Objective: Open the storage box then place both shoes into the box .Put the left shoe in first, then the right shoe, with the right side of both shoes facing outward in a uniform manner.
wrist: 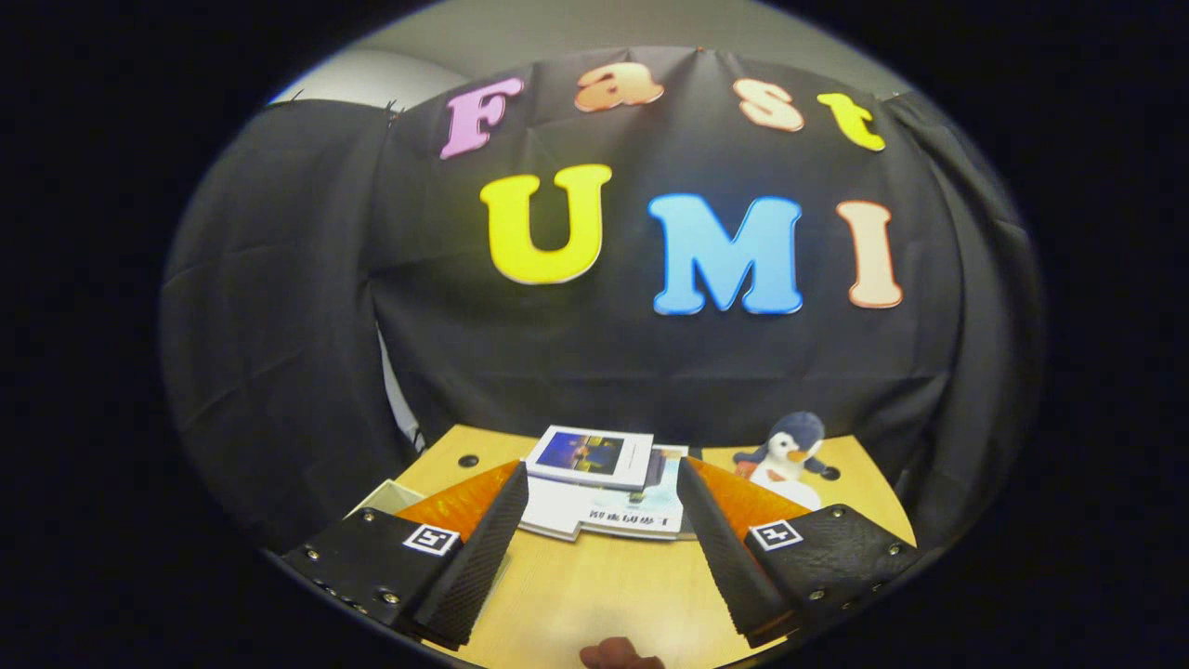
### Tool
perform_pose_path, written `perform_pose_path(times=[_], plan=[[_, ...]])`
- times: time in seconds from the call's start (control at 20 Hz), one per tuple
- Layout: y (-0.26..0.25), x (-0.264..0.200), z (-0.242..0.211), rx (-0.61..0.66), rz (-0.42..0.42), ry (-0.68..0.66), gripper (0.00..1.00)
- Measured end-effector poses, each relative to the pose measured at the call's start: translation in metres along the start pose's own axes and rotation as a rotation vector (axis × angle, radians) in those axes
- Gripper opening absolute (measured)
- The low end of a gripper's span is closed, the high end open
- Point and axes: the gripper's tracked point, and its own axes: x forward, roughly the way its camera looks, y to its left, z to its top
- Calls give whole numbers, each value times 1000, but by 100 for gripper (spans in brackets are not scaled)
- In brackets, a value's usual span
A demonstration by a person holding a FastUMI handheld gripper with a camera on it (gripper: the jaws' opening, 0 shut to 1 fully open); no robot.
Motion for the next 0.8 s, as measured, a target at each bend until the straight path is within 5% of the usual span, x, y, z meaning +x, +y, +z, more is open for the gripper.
perform_pose_path(times=[0.35,0.8], plan=[[-30,-43,56,29,-94,-175,98],[-61,-36,69,8,-60,-188,98]])
